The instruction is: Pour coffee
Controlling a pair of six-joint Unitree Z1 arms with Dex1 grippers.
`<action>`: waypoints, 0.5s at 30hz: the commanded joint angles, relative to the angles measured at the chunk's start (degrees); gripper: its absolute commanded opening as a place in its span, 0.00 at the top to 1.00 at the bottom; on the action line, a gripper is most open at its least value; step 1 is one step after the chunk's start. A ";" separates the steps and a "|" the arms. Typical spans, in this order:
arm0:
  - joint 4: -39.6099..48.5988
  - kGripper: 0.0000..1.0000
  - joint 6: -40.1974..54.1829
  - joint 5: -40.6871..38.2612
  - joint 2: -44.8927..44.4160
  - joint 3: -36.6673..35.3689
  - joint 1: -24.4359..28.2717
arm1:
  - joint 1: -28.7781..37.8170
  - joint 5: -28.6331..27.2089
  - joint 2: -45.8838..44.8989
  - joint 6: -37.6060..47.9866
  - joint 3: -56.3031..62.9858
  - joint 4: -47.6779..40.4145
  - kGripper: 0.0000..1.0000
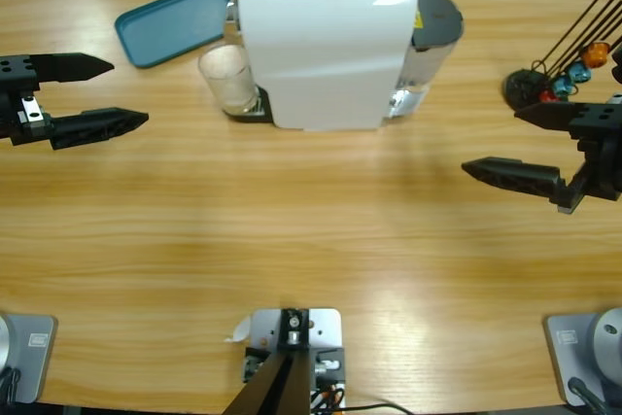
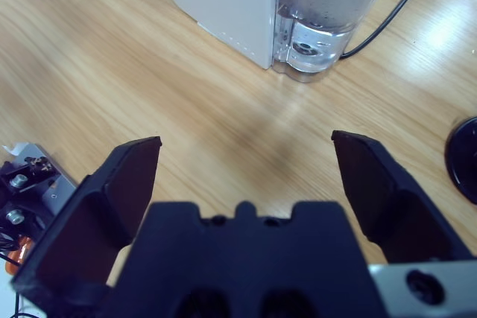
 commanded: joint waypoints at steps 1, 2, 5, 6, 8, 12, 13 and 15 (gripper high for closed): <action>-0.13 0.00 1.63 -1.27 1.68 1.52 -0.42 | -0.54 0.36 0.86 -0.75 1.87 0.63 0.00; -0.06 0.00 2.43 -1.64 1.66 1.75 -0.42 | -0.57 0.42 0.86 -0.75 1.87 0.63 0.00; -0.34 0.00 4.13 -1.74 2.49 1.85 -0.42 | -0.54 0.52 0.65 -0.84 1.87 0.72 0.00; -0.80 0.00 4.94 -1.74 3.65 1.73 -0.31 | -0.57 0.57 0.59 -0.84 1.87 0.74 0.00; -3.54 0.00 6.12 -1.81 6.86 1.59 0.34 | -0.56 0.59 0.59 -0.84 1.87 0.77 0.00; -10.91 0.00 7.84 -3.29 13.61 1.61 1.88 | -0.52 0.59 0.45 -0.84 1.43 1.69 0.00; -12.54 0.00 8.60 -3.59 15.12 1.64 2.04 | -0.52 0.59 0.81 -0.84 1.40 1.69 0.00; -15.30 0.00 9.47 -4.35 17.73 1.68 2.57 | -0.56 0.73 1.44 -0.84 1.27 1.69 0.00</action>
